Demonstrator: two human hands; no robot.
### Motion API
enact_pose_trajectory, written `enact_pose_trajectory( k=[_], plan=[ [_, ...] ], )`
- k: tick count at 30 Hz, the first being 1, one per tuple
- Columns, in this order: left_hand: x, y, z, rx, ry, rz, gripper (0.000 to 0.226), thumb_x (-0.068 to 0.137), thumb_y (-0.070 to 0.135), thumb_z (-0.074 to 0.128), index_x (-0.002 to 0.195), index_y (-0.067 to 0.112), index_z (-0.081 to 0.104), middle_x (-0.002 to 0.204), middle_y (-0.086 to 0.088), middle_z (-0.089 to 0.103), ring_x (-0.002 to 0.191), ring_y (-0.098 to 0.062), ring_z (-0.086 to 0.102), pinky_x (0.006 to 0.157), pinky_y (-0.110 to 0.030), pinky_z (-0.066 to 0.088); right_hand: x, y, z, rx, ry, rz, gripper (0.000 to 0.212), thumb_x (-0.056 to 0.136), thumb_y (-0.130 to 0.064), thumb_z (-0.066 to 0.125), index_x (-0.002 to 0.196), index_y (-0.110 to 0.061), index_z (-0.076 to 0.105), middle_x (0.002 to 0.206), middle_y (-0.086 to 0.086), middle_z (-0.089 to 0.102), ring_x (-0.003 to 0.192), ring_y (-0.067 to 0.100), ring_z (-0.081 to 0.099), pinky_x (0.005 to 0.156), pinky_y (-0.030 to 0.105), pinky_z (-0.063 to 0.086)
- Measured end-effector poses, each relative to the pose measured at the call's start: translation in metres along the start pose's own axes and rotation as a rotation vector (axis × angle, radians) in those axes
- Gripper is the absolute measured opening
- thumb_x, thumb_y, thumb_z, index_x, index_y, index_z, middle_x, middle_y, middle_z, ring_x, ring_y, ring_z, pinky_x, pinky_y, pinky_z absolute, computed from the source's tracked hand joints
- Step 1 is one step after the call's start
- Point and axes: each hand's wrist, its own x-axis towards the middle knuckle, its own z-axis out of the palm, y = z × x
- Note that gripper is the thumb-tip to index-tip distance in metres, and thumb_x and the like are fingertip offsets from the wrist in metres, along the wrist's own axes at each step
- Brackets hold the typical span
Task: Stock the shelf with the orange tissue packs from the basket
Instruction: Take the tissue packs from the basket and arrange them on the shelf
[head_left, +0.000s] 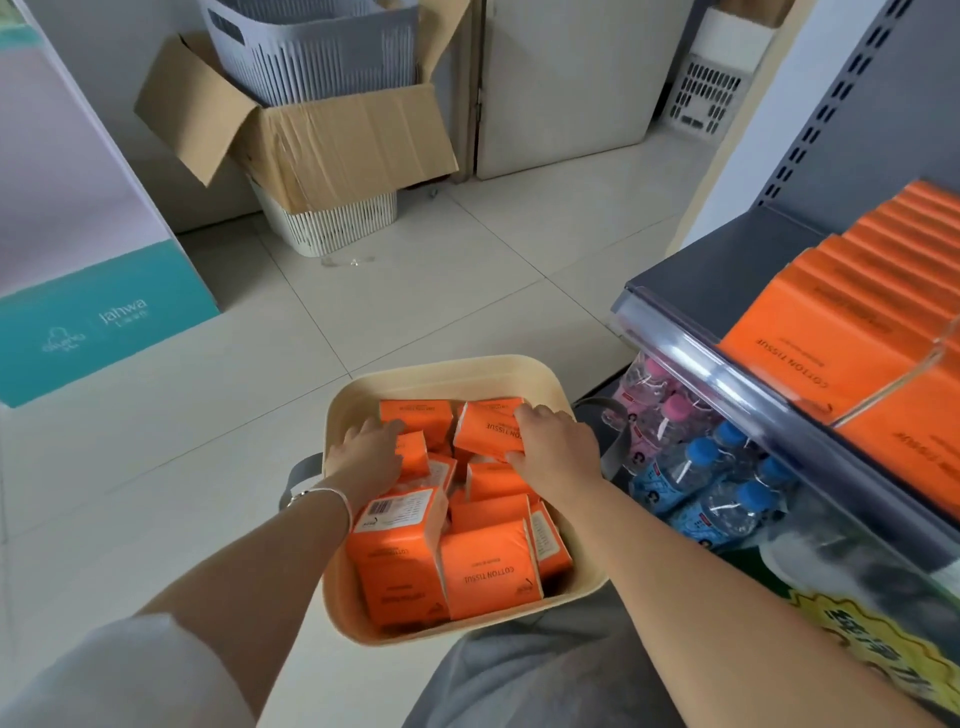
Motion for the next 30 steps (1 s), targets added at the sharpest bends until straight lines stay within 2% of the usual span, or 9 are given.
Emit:
enact_pose_trajectory(
  k=[3, 5, 10, 13, 15, 18, 21, 26, 30],
  plan=[
    [0.007, 0.001, 0.015, 0.243, -0.003, 0.107, 0.054, 0.092, 0.038, 0.05, 0.142, 0.033, 0.031, 0.146, 0.0, 0.035, 0.135, -0.026, 0.033, 0.107, -0.044, 0.03, 0.009, 0.002, 0.012, -0.033, -0.029, 0.021, 0.038, 0.09, -0.035, 0.057, 0.121, -0.015, 0.047, 0.112, 0.005, 0.06, 0.106, 0.029, 0.058, 0.079, 0.037, 0.042],
    [0.018, 0.0, 0.026, 0.292, 0.0, 0.126, 0.062, 0.089, 0.049, 0.053, 0.143, 0.031, 0.028, 0.147, 0.001, 0.034, 0.136, -0.025, 0.031, 0.108, -0.044, 0.03, 0.015, 0.002, 0.019, -0.046, -0.045, 0.021, 0.035, 0.09, -0.034, 0.057, 0.119, -0.016, 0.048, 0.111, 0.004, 0.06, 0.105, 0.029, 0.058, 0.079, 0.037, 0.04],
    [0.044, -0.004, 0.047, 0.349, -0.006, 0.086, 0.079, 0.081, 0.061, 0.058, 0.144, 0.027, 0.023, 0.144, 0.001, 0.039, 0.134, -0.023, 0.036, 0.106, -0.042, 0.031, 0.024, 0.004, 0.035, -0.047, -0.05, 0.021, 0.031, 0.09, -0.026, 0.058, 0.118, -0.018, 0.049, 0.112, 0.003, 0.059, 0.107, 0.029, 0.058, 0.093, 0.043, 0.039],
    [0.053, -0.001, 0.048, 0.33, -0.02, 0.034, 0.062, 0.081, 0.056, 0.06, 0.131, 0.027, 0.037, 0.131, 0.0, 0.051, 0.122, -0.025, 0.048, 0.098, -0.043, 0.037, 0.024, 0.008, 0.038, -0.029, -0.06, 0.02, 0.03, 0.089, -0.026, 0.059, 0.117, -0.019, 0.049, 0.111, 0.002, 0.06, 0.107, 0.029, 0.058, 0.085, 0.04, 0.039],
    [0.053, 0.007, 0.042, 0.364, -0.023, 0.047, 0.046, 0.084, 0.044, 0.059, 0.124, 0.027, 0.043, 0.126, 0.0, 0.054, 0.116, -0.025, 0.052, 0.095, -0.043, 0.038, 0.024, 0.011, 0.036, -0.014, -0.053, 0.032, 0.029, 0.089, -0.027, 0.058, 0.116, -0.019, 0.049, 0.109, 0.001, 0.06, 0.105, 0.028, 0.059, 0.079, 0.039, 0.038],
    [0.045, 0.025, 0.025, 0.352, -0.025, 0.076, 0.043, 0.087, 0.032, 0.053, 0.127, 0.025, 0.042, 0.131, -0.001, 0.05, 0.123, -0.028, 0.046, 0.094, -0.046, 0.036, 0.017, 0.016, 0.027, 0.013, -0.072, 0.067, 0.031, 0.09, -0.027, 0.057, 0.118, -0.018, 0.049, 0.112, 0.003, 0.057, 0.106, 0.029, 0.057, 0.074, 0.038, 0.037],
    [0.029, 0.037, 0.004, 0.287, 0.019, 0.105, 0.04, 0.091, 0.022, 0.046, 0.129, 0.029, 0.037, 0.132, -0.001, 0.044, 0.127, -0.031, 0.039, 0.091, -0.056, 0.039, 0.006, 0.018, 0.008, 0.091, -0.075, 0.135, 0.035, 0.09, -0.024, 0.056, 0.123, -0.015, 0.048, 0.121, 0.007, 0.049, 0.108, 0.031, 0.055, 0.075, 0.04, 0.047],
    [-0.019, 0.053, -0.042, 0.141, 0.137, 0.199, 0.045, 0.093, 0.047, 0.044, 0.133, 0.03, 0.03, 0.127, -0.005, 0.046, 0.121, -0.035, 0.044, 0.086, -0.052, 0.046, -0.025, 0.014, -0.046, 0.142, 0.09, 0.193, 0.038, 0.091, -0.025, 0.059, 0.124, -0.017, 0.043, 0.117, 0.009, 0.05, 0.106, 0.032, 0.057, 0.071, 0.038, 0.048],
    [-0.062, 0.083, -0.089, 0.17, 0.296, 0.306, 0.046, 0.092, 0.045, 0.046, 0.133, 0.031, 0.031, 0.128, 0.0, 0.05, 0.119, -0.03, 0.047, 0.087, -0.048, 0.041, -0.052, 0.016, -0.095, 0.053, 0.223, 0.264, 0.038, 0.088, -0.028, 0.058, 0.123, -0.022, 0.044, 0.121, 0.007, 0.053, 0.112, 0.031, 0.054, 0.087, 0.044, 0.044]
  ],
)
